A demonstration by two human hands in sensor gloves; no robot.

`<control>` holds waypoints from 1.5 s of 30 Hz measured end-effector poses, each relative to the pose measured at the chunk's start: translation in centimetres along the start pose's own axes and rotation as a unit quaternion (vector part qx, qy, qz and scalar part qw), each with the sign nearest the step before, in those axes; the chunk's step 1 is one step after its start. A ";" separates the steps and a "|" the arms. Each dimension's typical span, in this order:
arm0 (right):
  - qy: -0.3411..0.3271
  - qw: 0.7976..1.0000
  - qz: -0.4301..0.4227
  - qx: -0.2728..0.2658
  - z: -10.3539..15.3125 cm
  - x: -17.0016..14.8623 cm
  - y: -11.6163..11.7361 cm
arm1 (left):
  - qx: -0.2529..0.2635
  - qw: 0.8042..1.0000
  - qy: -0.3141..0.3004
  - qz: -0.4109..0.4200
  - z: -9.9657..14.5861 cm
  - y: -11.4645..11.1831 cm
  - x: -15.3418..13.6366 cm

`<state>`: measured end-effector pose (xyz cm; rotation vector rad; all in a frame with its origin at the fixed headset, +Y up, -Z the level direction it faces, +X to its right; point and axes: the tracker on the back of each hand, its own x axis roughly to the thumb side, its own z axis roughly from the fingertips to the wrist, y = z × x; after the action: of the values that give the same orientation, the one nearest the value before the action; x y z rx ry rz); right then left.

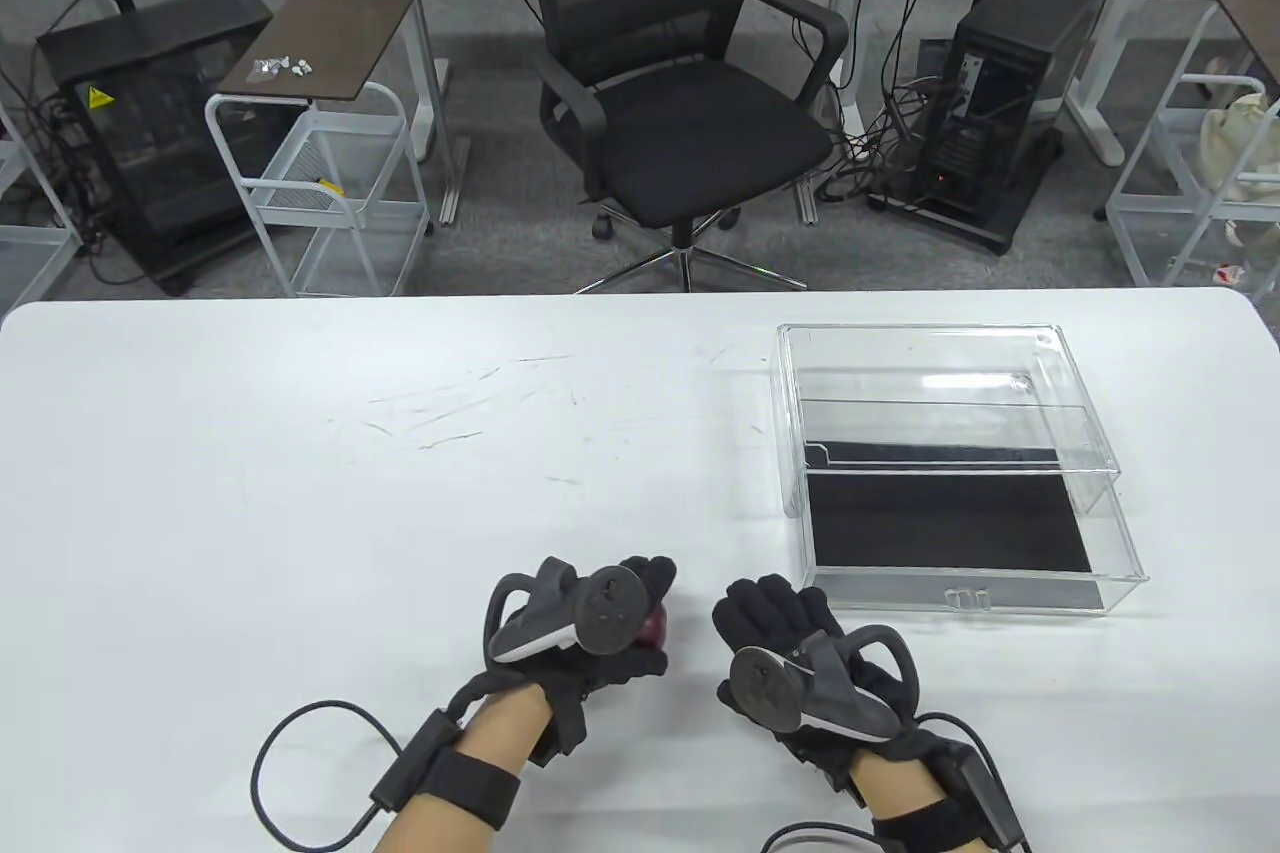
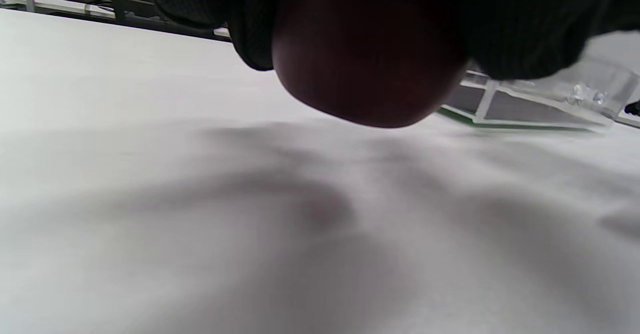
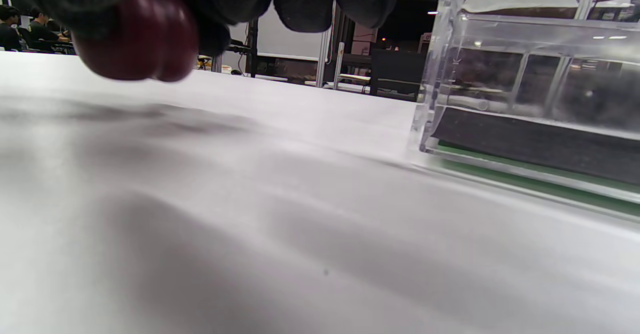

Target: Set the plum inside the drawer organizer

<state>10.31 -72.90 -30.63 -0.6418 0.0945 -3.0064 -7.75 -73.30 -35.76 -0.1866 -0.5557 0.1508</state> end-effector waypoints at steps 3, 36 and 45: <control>0.002 1.000 -0.001 -0.001 0.0 -0.1 -0.1 | -0.012 1.000 -0.002 0.004 -0.6 -1.0 0.5; -0.007 1.000 -0.006 0.028 -0.1 0.5 0.8 | 0.075 0.995 0.068 0.005 8.9 2.6 -7.8; 0.005 1.000 -0.014 0.021 -2.0 1.1 -0.5 | 0.050 0.997 0.062 0.025 8.7 0.7 -9.4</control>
<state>8.49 -72.43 -32.00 -0.6295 0.0221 -3.0306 -20.35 -73.25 -33.47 -0.1111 -0.4199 0.2140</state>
